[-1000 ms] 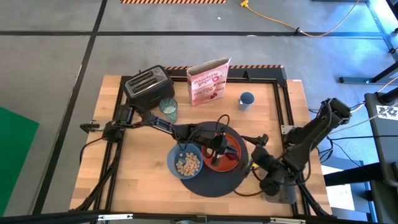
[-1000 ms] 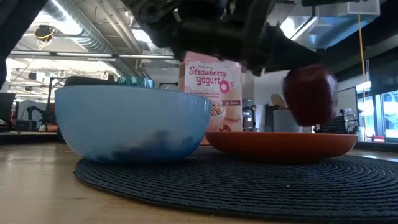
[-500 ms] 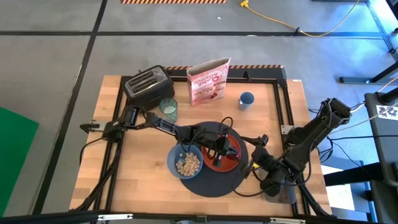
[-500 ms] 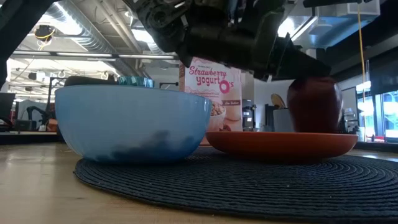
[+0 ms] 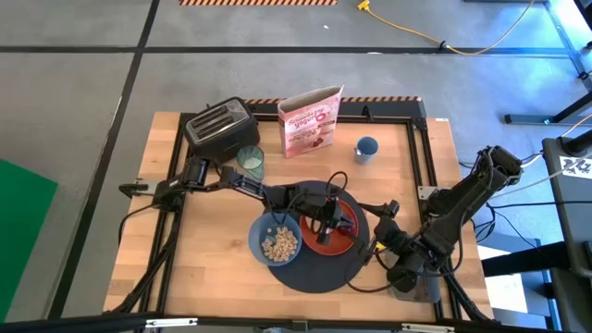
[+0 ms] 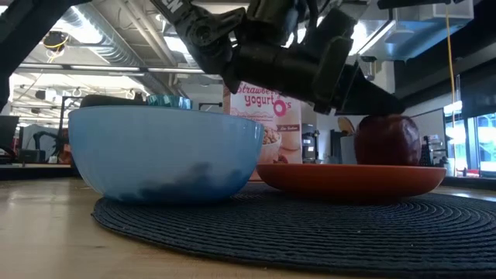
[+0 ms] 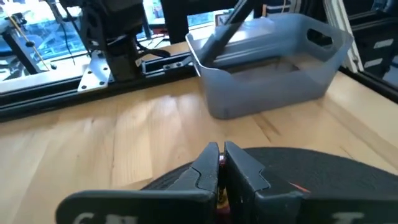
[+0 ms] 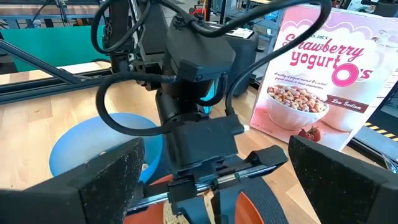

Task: Arrange a breakfast setting
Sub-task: Put the apple on the plate, then put the cup of milk on the mat to the top left of the plate

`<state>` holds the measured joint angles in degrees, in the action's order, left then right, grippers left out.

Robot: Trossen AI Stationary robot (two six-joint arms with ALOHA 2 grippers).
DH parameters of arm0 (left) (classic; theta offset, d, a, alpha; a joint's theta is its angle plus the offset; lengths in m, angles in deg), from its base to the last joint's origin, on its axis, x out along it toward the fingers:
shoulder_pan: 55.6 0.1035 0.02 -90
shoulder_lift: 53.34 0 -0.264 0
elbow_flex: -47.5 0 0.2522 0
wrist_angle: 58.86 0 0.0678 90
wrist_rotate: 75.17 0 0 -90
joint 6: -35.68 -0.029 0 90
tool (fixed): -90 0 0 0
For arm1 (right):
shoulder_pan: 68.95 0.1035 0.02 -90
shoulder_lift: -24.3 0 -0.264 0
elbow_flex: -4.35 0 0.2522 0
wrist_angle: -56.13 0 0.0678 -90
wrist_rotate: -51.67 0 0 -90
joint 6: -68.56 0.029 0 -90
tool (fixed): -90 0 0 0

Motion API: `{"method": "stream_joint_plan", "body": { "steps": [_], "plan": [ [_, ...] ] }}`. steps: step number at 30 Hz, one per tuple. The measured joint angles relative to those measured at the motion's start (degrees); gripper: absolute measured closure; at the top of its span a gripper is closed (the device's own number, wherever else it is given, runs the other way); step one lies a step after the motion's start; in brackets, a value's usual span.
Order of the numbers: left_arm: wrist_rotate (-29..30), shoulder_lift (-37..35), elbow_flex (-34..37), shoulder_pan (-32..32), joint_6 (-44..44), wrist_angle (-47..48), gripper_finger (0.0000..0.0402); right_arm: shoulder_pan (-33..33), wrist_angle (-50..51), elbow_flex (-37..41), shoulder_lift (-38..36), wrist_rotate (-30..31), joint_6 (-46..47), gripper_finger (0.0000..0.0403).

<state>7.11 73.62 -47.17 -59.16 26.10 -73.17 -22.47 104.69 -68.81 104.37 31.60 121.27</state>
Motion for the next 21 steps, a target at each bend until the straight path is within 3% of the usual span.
{"method": "stream_joint_plan", "body": {
  "steps": [6, 15, 21],
  "plan": [
    [0.24, 0.19, 0.0, 0.29, 1.87, 0.17, 0.0374, 0.0, -0.02, 0.0, 0.0, 0.0, -0.01, 0.0015],
    [-0.59, -0.28, 0.04, 0.29, 4.13, 0.72, 0.0271, 0.0, -0.66, 0.0, 0.02, 3.0, 1.29, 0.0015],
    [-0.06, -5.49, 0.07, 0.29, 4.58, 4.92, 0.0217, -0.02, -0.65, 0.04, -1.26, 5.34, 2.35, 0.0015]
  ]
}}
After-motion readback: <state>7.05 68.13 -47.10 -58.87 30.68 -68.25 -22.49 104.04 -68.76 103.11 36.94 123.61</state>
